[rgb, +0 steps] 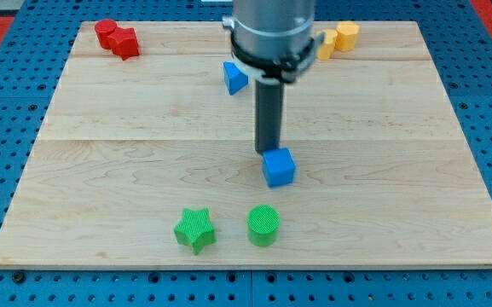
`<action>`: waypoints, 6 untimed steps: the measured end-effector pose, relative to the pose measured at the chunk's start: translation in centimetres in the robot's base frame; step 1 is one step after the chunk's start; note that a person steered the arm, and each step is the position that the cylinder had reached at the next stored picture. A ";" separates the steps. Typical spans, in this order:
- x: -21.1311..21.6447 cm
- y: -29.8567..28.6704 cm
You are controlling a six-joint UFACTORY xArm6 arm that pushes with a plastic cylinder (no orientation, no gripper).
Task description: Move the blue cube to the top left diagonal of green circle
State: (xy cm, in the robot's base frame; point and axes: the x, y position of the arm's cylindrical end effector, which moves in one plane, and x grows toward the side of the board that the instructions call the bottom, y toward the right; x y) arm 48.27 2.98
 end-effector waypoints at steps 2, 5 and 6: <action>0.6 4.6; 3.5 4.6; 2.5 -1.8</action>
